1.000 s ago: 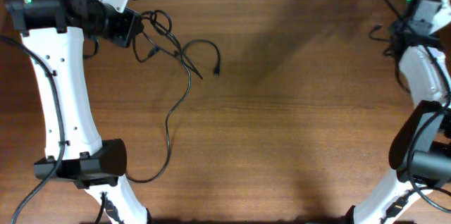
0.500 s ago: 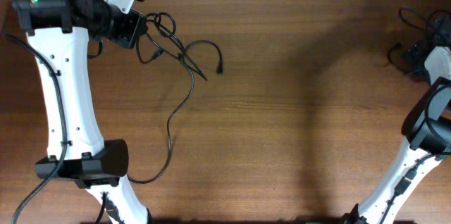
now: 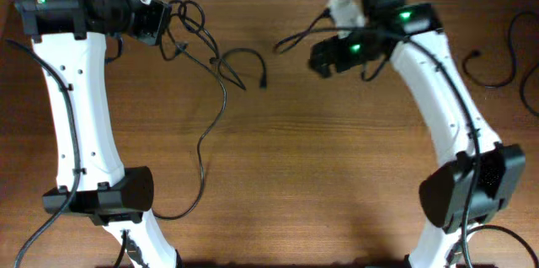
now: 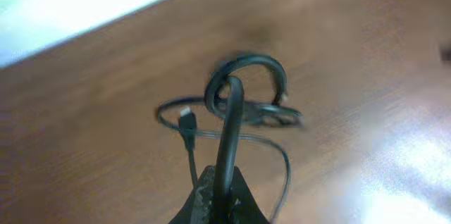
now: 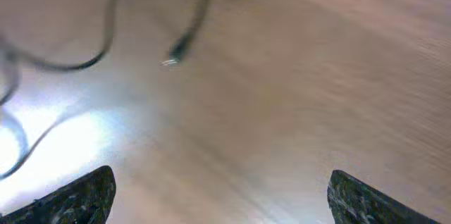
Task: Untangle cables
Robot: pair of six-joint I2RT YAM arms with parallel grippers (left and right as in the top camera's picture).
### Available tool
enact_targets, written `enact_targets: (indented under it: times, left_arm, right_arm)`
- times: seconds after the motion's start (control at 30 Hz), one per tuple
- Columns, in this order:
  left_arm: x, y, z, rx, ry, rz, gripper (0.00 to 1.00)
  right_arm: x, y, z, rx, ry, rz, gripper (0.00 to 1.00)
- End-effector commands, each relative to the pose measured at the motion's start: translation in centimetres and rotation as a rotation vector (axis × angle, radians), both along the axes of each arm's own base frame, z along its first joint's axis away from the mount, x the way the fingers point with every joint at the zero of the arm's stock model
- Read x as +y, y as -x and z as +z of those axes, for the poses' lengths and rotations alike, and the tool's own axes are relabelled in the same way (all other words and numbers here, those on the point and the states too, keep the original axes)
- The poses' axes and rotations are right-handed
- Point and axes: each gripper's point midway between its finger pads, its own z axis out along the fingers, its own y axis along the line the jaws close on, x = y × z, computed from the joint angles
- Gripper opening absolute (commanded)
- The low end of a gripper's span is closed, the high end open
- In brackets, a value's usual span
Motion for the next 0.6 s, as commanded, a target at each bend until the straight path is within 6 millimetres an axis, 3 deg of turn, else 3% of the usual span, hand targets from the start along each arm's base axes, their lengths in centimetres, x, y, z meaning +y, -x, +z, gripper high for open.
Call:
enact_targets:
  times: [0.0, 0.07, 0.1, 0.17, 0.27, 0.33, 0.43, 0.5, 0.57]
  left_arm:
    - [0.3, 0.2, 2.0, -0.063, -0.004, 0.042, 0.0]
    - [0.3, 0.2, 2.0, -0.061, -0.004, 0.042, 0.0]
    - [0.3, 0.2, 2.0, -0.059, -0.004, 0.041, 0.0]
    - [0.2, 0.3, 2.0, -0.058, 0.002, 0.044, 0.0]
    - [-0.1, 0.2, 2.2, -0.054, 0.035, 0.062, 0.0]
    - [-1.3, 0.1, 4.1, -0.12, 0.1, 0.018, 0.0]
    - [-2.0, 0.8, 9.6, -0.287, 0.153, 0.042, 0.0]
    - [-3.6, 1.8, 9.7, -0.275, 0.158, 0.009, 0.0]
    - [-5.7, 2.2, 9.6, -0.27, 0.15, -0.033, 0.0]
  right_arm:
    - [6.4, 5.2, 4.4, -0.065, -0.042, 0.188, 0.95]
    - [11.7, 10.6, 4.7, -0.042, -0.036, 0.356, 0.95]
    - [12.7, 11.7, 4.4, -0.049, -0.01, 0.399, 0.95]
    - [13.8, 12.7, 3.9, -0.101, 0.097, 0.421, 0.95]
    - [15.7, 14.7, 3.7, -0.09, 0.089, 0.464, 0.95]
    - [15.9, 15.0, 2.6, -0.075, 0.104, 0.474, 0.95]
    - [16.5, 14.6, -1.5, -0.06, 0.124, 0.472, 0.95]
    - [17.9, 15.5, -2.8, -0.058, 0.097, 0.501, 0.95]
    - [19.2, 16.3, -2.8, -0.077, 0.083, 0.527, 0.95]
